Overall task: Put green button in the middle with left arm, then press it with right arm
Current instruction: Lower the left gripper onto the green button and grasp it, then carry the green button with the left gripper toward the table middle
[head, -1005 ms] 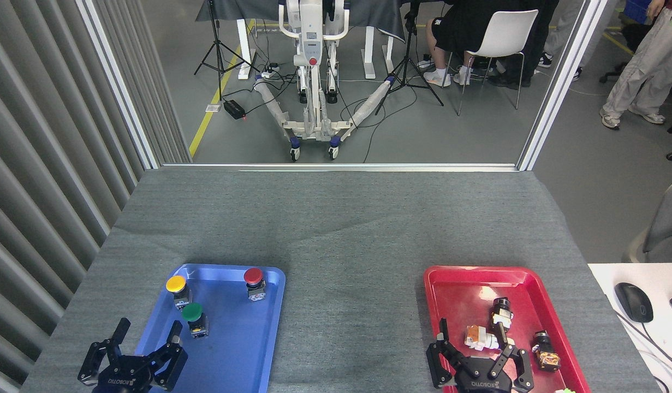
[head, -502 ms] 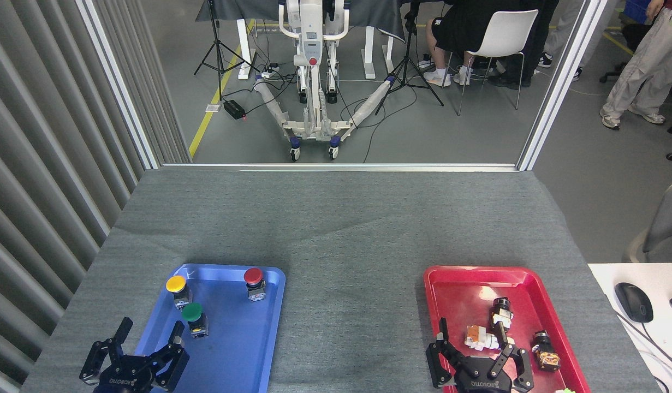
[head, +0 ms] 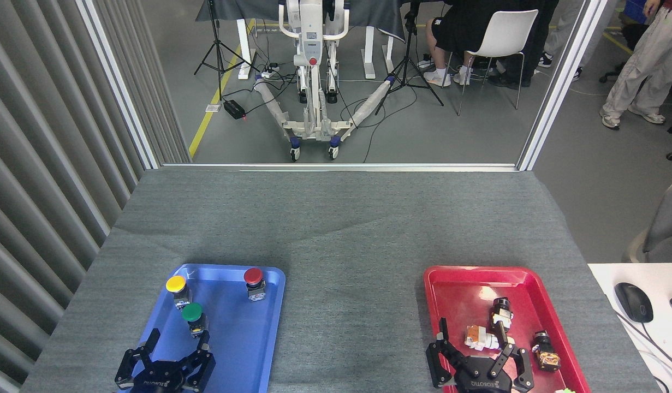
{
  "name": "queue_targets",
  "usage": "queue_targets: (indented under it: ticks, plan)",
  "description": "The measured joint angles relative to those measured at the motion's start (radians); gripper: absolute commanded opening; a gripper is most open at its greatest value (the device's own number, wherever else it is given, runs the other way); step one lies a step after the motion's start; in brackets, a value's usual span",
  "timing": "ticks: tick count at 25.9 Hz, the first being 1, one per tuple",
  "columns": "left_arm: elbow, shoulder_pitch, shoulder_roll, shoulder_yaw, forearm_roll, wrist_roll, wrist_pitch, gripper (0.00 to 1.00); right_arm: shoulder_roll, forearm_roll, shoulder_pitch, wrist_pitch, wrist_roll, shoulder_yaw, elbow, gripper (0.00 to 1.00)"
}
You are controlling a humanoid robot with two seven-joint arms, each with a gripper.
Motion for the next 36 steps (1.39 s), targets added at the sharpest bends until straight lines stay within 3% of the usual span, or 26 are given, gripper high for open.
queue_targets:
  ticks: [10, 20, 25, 32, 36]
  plan:
    - [0.223, -0.138, -0.004, -0.043, -0.01, 0.005, 0.057, 0.99, 0.001, 0.0, 0.0, 0.0, 0.0, 0.0, 0.0, 1.0]
    - [0.304, -0.199, -0.022, -0.053, -0.01, 0.012, 0.06, 0.94, 0.005, 0.0, 0.0, 0.0, -0.003, 0.0, 0.0, 1.0]
    - [0.331, -0.215, -0.033, -0.065, -0.01, 0.014, 0.06, 0.66, 0.005, 0.001, 0.0, 0.0, 0.0, -0.001, 0.0, 1.0]
    - [0.364, -0.233, -0.034, -0.088, -0.01, 0.019, 0.054, 0.02, 0.006, 0.002, 0.0, 0.0, 0.0, 0.0, -0.004, 1.0]
    - [0.361, -0.23, -0.025, -0.09, -0.014, 0.059, 0.013, 0.0, 0.006, 0.006, 0.0, 0.0, 0.0, 0.0, -0.004, 1.0]
